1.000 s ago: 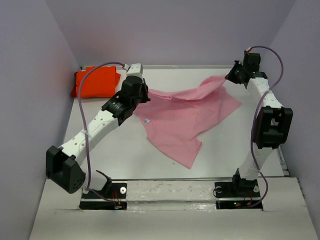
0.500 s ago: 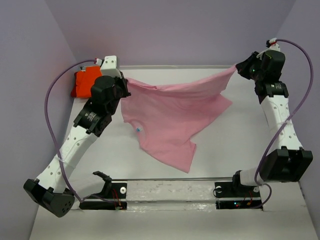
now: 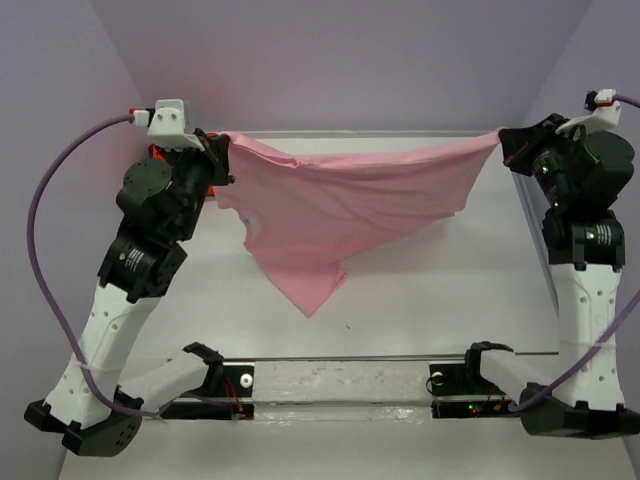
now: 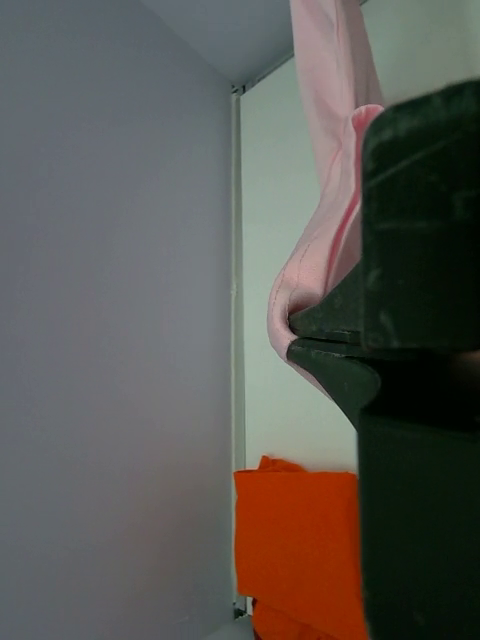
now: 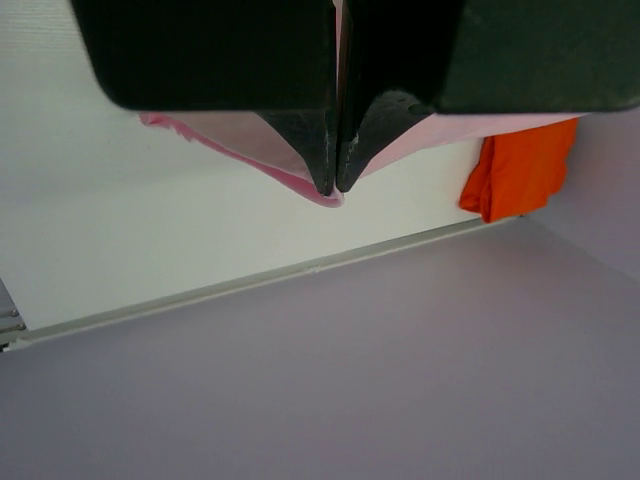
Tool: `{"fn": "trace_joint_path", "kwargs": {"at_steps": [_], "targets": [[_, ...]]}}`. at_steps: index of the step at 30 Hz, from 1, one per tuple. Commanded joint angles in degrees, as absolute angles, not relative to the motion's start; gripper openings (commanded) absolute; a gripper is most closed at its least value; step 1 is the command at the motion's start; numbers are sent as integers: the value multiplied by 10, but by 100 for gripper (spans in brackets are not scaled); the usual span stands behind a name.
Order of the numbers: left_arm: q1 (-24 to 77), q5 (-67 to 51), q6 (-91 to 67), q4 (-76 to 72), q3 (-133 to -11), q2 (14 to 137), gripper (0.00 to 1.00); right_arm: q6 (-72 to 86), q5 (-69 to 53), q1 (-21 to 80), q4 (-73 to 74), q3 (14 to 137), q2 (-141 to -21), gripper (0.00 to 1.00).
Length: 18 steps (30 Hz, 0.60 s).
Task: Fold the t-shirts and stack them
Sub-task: Flatten out the tshirt
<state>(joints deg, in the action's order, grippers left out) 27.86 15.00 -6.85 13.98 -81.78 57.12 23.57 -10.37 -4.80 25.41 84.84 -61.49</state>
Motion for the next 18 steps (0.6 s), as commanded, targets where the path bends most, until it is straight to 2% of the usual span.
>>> {"fn": "trace_joint_path", "kwargs": {"at_steps": [1, 8, 18], "targets": [[275, 130, -41, 100, -818, 512, 0, 222, -107, -46, 270, 846, -541, 0], [275, 120, -44, 112, -807, 430, 0, 222, -91, -46, 339, 877, -482, 0], [275, 86, -69, 137, -871, 419, 0, 229, -91, -46, 398, 994, -468, 0]]}}
